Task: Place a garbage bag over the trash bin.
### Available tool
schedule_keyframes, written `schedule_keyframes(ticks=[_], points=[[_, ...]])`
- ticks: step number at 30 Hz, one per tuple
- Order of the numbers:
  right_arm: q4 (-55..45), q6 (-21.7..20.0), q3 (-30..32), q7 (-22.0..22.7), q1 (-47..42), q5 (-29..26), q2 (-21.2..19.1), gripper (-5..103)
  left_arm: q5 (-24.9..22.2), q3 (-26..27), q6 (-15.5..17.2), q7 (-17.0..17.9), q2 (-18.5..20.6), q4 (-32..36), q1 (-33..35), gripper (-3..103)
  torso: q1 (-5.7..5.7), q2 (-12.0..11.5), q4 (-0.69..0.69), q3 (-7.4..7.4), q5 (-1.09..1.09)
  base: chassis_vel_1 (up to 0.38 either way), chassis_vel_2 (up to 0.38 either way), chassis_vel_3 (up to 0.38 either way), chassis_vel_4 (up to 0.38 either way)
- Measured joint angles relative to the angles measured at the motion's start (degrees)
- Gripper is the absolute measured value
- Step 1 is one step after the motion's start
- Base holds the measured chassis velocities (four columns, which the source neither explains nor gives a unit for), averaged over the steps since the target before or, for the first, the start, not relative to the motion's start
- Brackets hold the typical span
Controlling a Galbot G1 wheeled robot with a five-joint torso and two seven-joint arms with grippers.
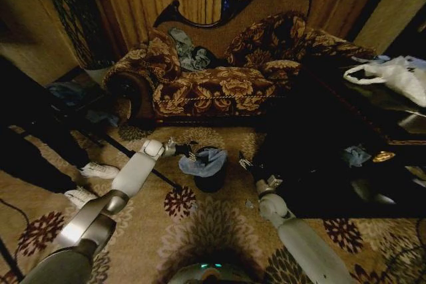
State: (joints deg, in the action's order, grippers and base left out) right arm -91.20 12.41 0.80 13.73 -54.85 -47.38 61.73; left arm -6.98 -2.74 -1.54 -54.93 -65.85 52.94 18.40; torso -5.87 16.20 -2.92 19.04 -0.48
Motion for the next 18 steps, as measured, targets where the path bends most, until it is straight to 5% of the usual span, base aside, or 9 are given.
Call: schedule_keyframes(ticks=[6,18], points=[[1.2,0.7,-0.8,0.1,0.7,0.8,0.7,100,0.0,-2.3,3.0,-0.4,-1.2,-0.3,-0.7,100,0.00,0.0,0.00,0.00,0.00,0.000,0.000,0.000,0.000],[1.0,1.5,-0.6,0.6,-0.2,0.9,0.0,100,4.8,-2.3,2.8,0.4,-2.7,-4.6,-2.2,100,0.00,0.0,0.01,0.00,-0.01,0.000,0.000,0.000,0.000]])
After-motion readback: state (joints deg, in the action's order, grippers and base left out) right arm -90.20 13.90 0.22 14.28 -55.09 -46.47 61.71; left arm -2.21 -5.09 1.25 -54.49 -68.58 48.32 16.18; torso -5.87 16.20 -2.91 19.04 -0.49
